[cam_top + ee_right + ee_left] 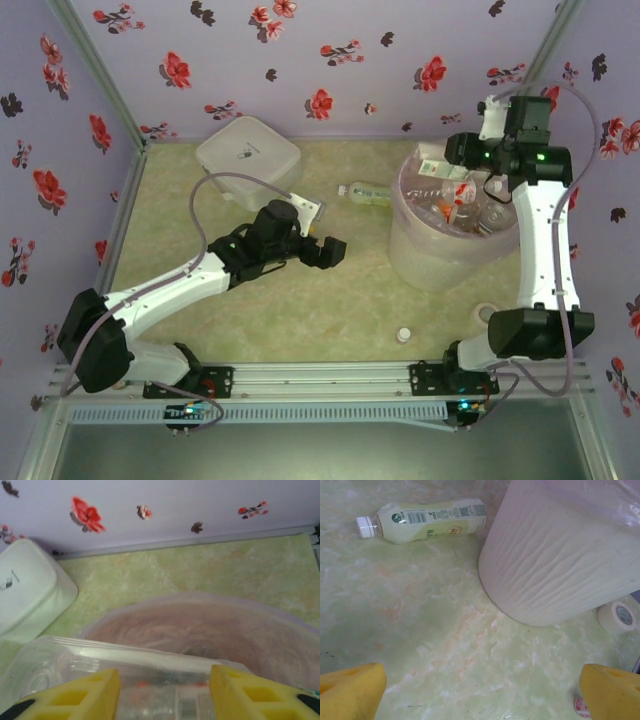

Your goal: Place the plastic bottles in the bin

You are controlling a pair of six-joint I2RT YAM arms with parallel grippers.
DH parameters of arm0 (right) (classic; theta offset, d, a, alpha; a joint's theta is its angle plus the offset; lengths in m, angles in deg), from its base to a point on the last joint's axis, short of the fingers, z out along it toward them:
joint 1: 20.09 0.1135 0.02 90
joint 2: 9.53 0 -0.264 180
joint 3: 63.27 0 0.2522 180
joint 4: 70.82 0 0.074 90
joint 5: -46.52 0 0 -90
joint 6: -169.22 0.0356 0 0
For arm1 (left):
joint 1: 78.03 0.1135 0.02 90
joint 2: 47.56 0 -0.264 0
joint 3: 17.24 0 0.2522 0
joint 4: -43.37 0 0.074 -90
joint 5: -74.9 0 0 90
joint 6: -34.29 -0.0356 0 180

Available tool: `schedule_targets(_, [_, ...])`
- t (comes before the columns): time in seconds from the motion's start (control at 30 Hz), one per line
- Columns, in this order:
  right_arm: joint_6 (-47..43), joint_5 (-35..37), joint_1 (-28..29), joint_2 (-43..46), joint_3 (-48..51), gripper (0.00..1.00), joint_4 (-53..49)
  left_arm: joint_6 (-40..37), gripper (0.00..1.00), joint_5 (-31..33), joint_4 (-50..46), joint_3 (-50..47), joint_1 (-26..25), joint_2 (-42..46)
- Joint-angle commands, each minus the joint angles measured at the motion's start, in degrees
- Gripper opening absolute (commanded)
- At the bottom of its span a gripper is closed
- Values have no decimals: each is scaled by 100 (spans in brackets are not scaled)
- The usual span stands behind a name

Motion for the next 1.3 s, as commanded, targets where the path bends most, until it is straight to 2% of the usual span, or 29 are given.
schedule_targets(0.0, [-619, -36, 63, 109, -189, 48, -1607, 29, 100, -70, 106, 236, 32, -172])
schedule_targets(0.13, [-660, -82, 111, 164, -583, 47, -2011, 6, 100, -246, 118, 449, 25, -387])
schedule_targets(0.27, [-279, 268, 111, 337, -791, 46, -1535, 14, 100, -294, 161, 509, 6, -463])
schedule_targets(0.37, [-15, 491, 111, 71, -1066, 45, -1324, 7, 100, -296, 140, 508, 10, -464])
schedule_targets(0.47, [221, 328, 175, -302, -1241, 45, -1100, -33, 100, -294, 97, 525, 7, -432])
schedule_targets(0.57, [329, 348, 273, -544, -1180, 49, -737, -67, 100, -285, 70, 526, 15, -387])
schedule_targets(0.7, [265, 404, 406, -804, -1237, 50, -963, -90, 100, -269, -2, 560, 16, -393])
schedule_targets(0.8, [246, 432, 472, -552, -846, 49, -992, -65, 100, -204, -46, 591, 25, -432])
schedule_targets(1.07, [1095, 268, 481, 905, 1385, 48, -29, 8, 100, -135, -289, 1006, 212, -845])
schedule_targets(1.13, [1131, 293, 480, 981, 1475, 48, -17, -34, 100, -140, -350, 1194, 322, -986])
schedule_targets(1.27, [1165, 514, 453, 962, 984, 52, -144, -252, 100, -329, -477, 1740, 630, -1425])
